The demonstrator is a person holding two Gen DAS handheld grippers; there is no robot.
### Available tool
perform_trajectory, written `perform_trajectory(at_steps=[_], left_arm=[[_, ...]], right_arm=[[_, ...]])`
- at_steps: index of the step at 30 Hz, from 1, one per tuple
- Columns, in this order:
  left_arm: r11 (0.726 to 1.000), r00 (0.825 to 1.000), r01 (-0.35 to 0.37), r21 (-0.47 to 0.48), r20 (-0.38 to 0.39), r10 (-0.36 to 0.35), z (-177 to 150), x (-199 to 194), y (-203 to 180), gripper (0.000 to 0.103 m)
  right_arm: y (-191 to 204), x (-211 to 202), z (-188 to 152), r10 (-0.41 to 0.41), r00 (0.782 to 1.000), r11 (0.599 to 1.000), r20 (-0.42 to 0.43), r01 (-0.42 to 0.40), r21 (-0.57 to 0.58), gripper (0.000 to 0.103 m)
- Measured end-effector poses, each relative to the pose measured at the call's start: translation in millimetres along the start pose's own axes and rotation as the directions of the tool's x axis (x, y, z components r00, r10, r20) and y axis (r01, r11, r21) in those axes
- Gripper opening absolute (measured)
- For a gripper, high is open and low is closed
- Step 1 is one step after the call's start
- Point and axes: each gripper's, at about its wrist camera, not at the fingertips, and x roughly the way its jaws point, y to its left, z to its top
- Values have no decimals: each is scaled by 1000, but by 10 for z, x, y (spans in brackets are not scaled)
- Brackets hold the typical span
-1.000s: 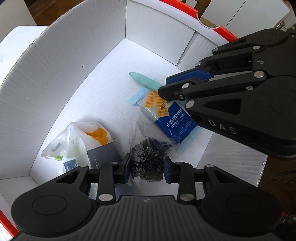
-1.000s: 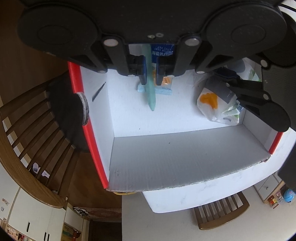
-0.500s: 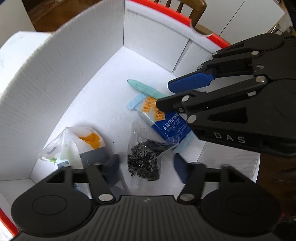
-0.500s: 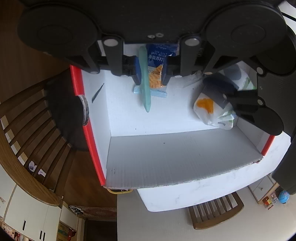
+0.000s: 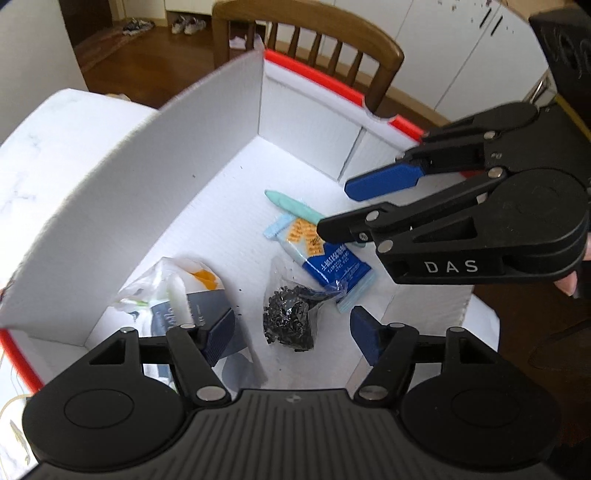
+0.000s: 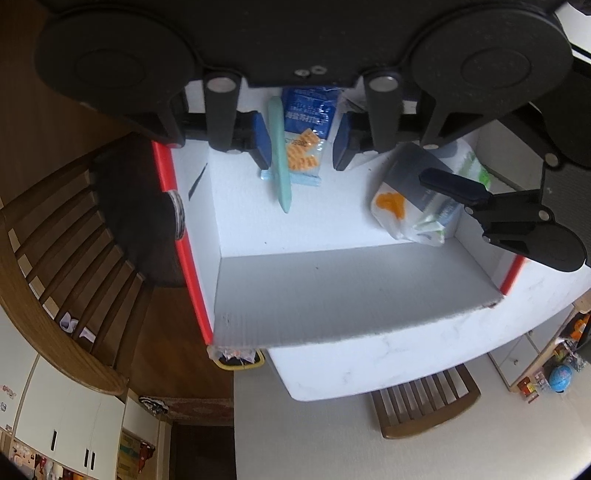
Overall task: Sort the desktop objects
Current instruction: 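Move both tools out of the box back over the remaining snack pile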
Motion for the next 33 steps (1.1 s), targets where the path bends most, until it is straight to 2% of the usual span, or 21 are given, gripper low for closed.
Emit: perform_trajectory(at_steps=[5, 6, 12, 15, 20, 26, 27, 30, 33], left_arm=[[1000, 999, -2, -23, 49, 4, -98, -195, 20, 68], [1000, 998, -5, -30, 56, 7, -144, -78, 27, 68], [998, 990, -14, -58, 141, 22, -289, -357, 22, 68], [997, 980, -32, -68, 194, 45, -364, -497, -8, 68], [992, 953, -48, -117, 294, 80, -590, -732, -31, 70], [988, 932, -45, -150, 349, 95, -794, -909, -37, 70], [987, 930, -45, -153, 355, 98, -827, -934, -37, 70], [985, 926, -45, -164, 364, 103, -921, -998, -29, 70], [983, 920, -62, -171, 373, 123, -1013, -1065, -30, 72]], right_arm=[[79, -125, -4, -2, 1000, 1000, 25, 3, -13, 36], [93, -146, -8, -1, 1000, 1000, 29, 1, -14, 36], [183, -261, -40, 11, 999, 1000, 47, -10, -13, 39], [233, -328, -68, 12, 998, 1000, 62, -11, -16, 40], [314, -432, -128, 4, 996, 1000, 87, -3, -9, 42], [432, -487, -185, 7, 994, 1000, 105, -7, 0, 43], [453, -492, -191, 7, 994, 1000, 106, -7, 1, 44], [518, -510, -205, 2, 993, 1000, 119, -2, 3, 59], [586, -544, -214, 4, 991, 1000, 131, -5, 3, 63]])
